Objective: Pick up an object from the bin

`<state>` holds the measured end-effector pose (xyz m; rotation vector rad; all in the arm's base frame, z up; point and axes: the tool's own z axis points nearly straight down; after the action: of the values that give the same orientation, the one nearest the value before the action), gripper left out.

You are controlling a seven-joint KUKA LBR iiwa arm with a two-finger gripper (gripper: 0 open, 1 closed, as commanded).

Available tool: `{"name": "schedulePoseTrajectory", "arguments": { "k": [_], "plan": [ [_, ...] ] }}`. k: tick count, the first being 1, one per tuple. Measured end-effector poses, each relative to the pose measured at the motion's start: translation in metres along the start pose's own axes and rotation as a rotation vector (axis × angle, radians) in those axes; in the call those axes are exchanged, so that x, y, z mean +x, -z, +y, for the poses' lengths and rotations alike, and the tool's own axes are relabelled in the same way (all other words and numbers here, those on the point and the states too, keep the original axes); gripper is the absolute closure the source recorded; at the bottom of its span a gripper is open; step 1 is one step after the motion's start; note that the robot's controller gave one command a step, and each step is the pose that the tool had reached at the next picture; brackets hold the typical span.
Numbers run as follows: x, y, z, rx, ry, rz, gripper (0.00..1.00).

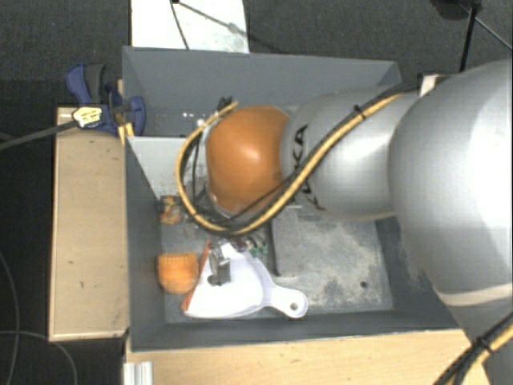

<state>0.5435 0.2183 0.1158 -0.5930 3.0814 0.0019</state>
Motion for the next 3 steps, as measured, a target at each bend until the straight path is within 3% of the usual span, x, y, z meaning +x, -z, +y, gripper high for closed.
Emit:
{"name": "schedulePoseTrajectory", "arguments": {
  "k": [1, 2, 3],
  "plan": [
    [-0.0023, -0.0152, 0.0050, 0.000, 0.135, 0.002, 0.00],
    [-0.0004, -0.0084, 0.0084, -0.001, -0.080, 0.002, 0.00],
    [-0.0015, -0.0060, 0.0093, -0.001, -0.130, 0.001, 0.00]
  ]
}}
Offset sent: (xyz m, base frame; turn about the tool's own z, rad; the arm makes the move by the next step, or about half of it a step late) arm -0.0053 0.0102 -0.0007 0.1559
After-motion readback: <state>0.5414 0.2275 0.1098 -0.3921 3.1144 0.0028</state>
